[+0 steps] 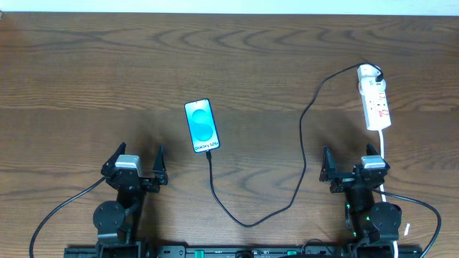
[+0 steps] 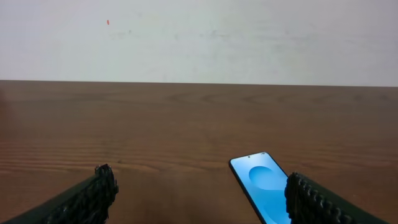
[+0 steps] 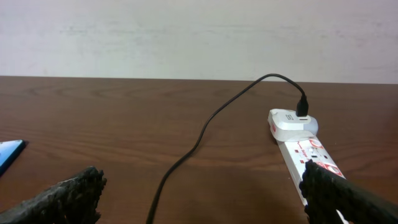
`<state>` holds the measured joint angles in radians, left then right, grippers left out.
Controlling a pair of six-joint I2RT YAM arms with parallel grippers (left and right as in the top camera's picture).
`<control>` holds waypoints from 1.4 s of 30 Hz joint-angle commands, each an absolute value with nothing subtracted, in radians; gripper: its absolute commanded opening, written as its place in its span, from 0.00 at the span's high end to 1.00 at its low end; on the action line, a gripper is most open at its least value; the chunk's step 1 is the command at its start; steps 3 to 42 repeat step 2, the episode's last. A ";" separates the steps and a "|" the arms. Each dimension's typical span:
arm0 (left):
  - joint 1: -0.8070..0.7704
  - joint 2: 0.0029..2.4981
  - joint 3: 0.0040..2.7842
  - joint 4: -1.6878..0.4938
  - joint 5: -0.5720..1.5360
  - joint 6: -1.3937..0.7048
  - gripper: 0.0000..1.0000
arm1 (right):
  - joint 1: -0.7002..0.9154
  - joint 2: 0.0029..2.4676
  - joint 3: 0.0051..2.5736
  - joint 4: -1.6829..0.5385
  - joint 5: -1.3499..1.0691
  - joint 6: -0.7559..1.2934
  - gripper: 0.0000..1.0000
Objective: Plug charger to phone and switch on socket
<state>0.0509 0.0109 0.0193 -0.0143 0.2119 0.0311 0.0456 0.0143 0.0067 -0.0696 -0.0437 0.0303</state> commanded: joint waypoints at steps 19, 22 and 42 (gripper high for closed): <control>0.056 0.004 0.005 -0.051 0.250 0.044 0.11 | 0.054 0.005 0.006 -0.075 -0.025 0.037 0.01; 0.056 0.004 0.005 -0.051 0.250 0.044 0.11 | 0.054 0.005 0.006 -0.075 -0.025 0.037 0.01; 0.056 0.004 0.005 -0.051 0.250 0.044 0.11 | 0.054 0.005 0.006 -0.075 -0.025 0.037 0.01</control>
